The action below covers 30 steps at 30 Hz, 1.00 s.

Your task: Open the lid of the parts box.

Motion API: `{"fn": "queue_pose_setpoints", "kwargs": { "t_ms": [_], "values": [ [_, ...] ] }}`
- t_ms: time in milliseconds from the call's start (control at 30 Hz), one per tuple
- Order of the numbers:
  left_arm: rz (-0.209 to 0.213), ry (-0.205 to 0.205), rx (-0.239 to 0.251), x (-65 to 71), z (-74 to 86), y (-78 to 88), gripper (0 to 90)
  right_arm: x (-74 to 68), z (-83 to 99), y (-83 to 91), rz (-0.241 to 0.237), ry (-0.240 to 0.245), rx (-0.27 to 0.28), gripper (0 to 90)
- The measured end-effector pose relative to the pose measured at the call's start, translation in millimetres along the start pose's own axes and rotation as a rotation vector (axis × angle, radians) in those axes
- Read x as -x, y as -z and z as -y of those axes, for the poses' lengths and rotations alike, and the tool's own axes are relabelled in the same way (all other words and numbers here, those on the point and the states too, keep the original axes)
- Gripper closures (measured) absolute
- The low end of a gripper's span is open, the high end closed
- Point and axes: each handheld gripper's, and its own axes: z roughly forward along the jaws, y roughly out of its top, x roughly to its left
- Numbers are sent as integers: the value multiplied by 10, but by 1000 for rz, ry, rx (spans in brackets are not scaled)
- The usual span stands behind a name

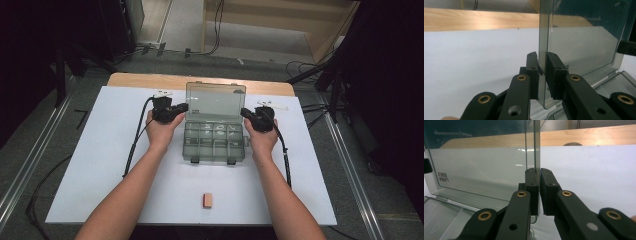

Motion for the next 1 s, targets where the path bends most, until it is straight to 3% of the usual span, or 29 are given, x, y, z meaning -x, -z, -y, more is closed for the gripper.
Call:
{"fn": "queue_pose_setpoints", "kwargs": {
  "t_ms": [133,233,433,733,1000],
  "values": [
    [-2,3,-36,-11,32,-35,794,0,-10,-9,0,-4,-7,840],
    [5,23,-41,-26,31,-40,795,2,-19,-18,3,-2,-14,840],
    [5,18,-40,-45,31,-41,810,23,-31,-30,-6,-11,-25,840],
    [49,76,-39,-108,42,-62,832,55,-47,-61,-21,-36,-44,839],
    [50,111,-44,-120,42,-79,831,75,-58,-91,-25,-46,-56,839]
  ]
}}
